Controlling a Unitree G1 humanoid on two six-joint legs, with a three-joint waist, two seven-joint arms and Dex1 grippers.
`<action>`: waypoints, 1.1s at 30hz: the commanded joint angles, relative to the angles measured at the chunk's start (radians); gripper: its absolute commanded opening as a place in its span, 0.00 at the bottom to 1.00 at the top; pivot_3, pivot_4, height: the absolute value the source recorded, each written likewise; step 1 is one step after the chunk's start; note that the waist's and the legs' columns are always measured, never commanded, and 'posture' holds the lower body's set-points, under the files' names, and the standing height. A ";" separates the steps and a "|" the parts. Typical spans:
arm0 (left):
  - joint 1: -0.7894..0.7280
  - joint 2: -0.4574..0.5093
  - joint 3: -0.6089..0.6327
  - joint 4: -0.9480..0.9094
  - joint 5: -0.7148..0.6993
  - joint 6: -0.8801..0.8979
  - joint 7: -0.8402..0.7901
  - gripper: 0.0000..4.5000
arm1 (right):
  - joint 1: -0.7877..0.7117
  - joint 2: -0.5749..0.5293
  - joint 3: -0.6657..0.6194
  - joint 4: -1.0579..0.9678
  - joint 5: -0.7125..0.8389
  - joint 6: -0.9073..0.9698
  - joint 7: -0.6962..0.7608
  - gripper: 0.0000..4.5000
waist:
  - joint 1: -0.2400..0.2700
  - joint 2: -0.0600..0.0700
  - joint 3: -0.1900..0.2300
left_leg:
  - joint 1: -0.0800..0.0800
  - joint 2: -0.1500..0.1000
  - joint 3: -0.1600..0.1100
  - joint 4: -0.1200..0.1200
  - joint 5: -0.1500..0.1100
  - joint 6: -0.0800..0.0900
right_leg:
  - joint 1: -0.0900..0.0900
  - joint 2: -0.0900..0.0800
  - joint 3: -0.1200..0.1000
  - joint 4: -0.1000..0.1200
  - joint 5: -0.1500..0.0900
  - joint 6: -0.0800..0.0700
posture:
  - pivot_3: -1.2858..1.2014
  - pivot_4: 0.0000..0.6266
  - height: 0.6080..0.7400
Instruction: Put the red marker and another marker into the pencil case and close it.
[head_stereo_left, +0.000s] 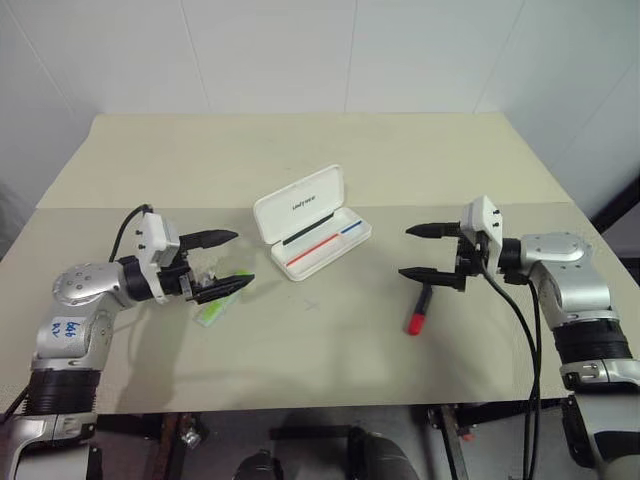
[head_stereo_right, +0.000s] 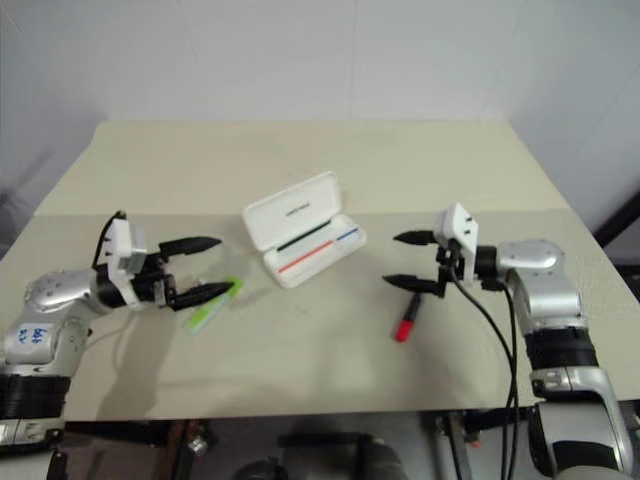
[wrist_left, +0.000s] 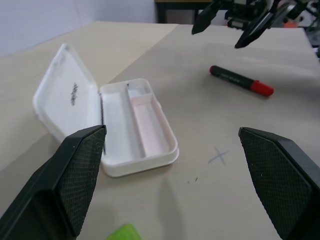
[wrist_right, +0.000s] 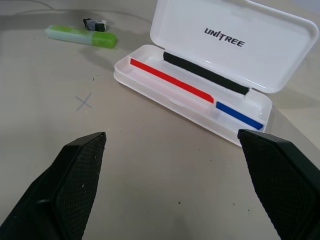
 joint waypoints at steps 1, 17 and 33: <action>-0.052 -0.008 -0.020 0.011 0.007 -0.008 -0.022 1.00 | 0.028 0.017 -0.043 -0.096 0.046 0.018 -0.046 0.99 | 0.000 0.000 0.000 | 0.000 0.000 0.000 0.000 0.000 0.000 | 0.000 0.000 0.000 0.000 0.000 0.000 | 0.52 0.24 1.00; -0.230 -0.109 -0.174 0.177 0.115 0.015 -0.049 1.00 | 0.171 -0.026 -0.072 -0.287 0.130 0.098 -0.070 0.99 | 0.009 0.000 0.000 | 0.000 0.000 0.000 0.001 0.000 0.000 | 0.001 0.000 0.000 0.000 0.000 0.000 | 0.52 0.24 1.00; -0.410 -0.299 -0.270 0.551 0.259 -0.063 -0.063 1.00 | 0.233 -0.023 -0.082 -0.310 0.126 0.091 -0.125 0.99 | 0.027 -0.001 0.000 | 0.000 -0.001 0.000 0.002 0.001 0.001 | 0.001 0.000 0.000 0.000 0.001 0.001 | 0.52 0.24 1.00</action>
